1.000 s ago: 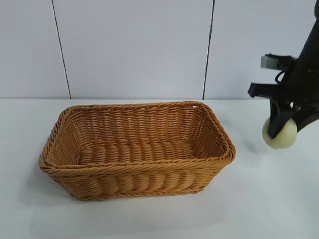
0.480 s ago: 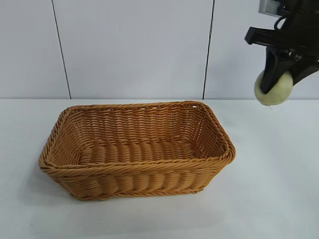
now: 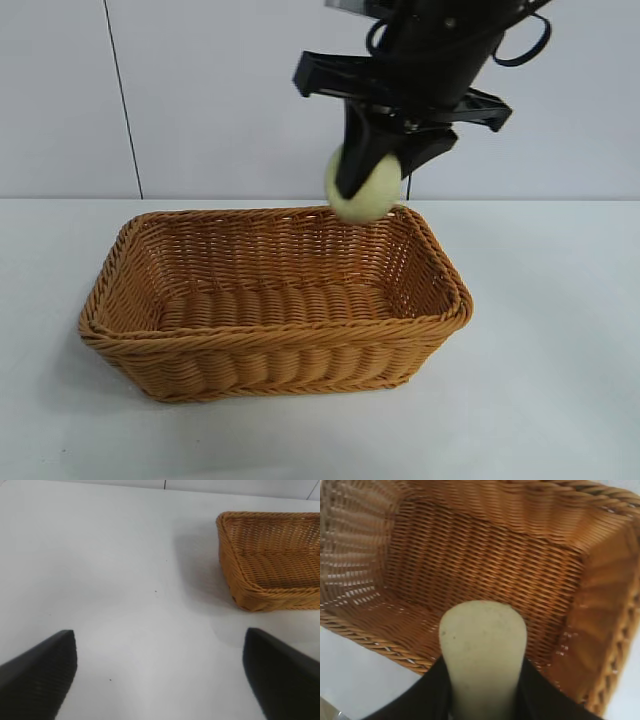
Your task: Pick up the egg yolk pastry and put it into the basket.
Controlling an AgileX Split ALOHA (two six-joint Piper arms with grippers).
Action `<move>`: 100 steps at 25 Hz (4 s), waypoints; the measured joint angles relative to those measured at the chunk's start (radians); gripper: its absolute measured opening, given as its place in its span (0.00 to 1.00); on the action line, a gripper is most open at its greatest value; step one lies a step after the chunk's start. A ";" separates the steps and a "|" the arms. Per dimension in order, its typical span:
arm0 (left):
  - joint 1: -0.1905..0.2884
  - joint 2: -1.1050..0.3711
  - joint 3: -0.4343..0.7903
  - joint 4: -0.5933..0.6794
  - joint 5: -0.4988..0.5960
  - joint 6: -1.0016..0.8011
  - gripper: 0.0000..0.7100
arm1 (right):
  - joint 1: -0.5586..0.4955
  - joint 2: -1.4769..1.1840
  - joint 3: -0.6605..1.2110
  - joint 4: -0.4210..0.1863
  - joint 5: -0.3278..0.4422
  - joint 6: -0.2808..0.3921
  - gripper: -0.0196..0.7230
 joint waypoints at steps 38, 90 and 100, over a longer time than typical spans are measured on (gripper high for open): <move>0.000 0.000 0.000 0.000 0.000 0.000 0.98 | -0.077 0.227 -0.434 -0.298 0.349 0.125 0.88; 0.000 0.000 0.000 0.001 0.000 0.000 0.98 | -0.545 -1.079 0.834 -0.269 0.272 -0.039 0.88; 0.000 0.000 0.000 0.001 0.000 0.000 0.98 | -0.545 -1.525 0.910 -0.245 0.199 -0.104 0.88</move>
